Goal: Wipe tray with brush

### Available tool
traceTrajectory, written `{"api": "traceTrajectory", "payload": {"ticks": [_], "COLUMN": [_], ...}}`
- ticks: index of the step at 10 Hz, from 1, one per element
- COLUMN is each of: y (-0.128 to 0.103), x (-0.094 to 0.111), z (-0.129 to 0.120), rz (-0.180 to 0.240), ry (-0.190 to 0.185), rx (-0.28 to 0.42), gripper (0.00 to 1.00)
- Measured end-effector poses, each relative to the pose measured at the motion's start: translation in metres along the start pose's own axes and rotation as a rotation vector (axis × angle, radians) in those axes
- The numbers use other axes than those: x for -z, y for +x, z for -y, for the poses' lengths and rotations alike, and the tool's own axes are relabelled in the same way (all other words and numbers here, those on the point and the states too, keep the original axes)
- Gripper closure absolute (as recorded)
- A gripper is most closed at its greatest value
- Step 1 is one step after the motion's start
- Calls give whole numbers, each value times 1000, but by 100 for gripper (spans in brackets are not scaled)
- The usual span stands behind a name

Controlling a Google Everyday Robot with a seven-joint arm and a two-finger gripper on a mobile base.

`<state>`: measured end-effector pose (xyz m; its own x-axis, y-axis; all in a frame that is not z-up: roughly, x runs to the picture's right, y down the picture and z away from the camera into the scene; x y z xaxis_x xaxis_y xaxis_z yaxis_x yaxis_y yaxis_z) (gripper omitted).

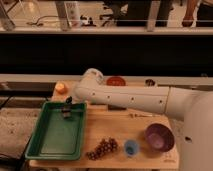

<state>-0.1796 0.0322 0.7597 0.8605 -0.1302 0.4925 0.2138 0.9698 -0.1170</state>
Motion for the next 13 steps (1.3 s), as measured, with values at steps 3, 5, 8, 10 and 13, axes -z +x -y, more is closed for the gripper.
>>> {"api": "traceTrajectory", "payload": {"ticks": [3,5,8,10,13], "y": [-18,-25,-34,-40,-45], "x": [-6,-8,-10,-10,-5], "z": [1,1,-3,-11,-25], "rz": [44,69,97,117,117], "ry": [-6,-8,-9,-3,8], "rx": [9,9,11,-1,-21], "gripper": [100,100,100,100,100]}}
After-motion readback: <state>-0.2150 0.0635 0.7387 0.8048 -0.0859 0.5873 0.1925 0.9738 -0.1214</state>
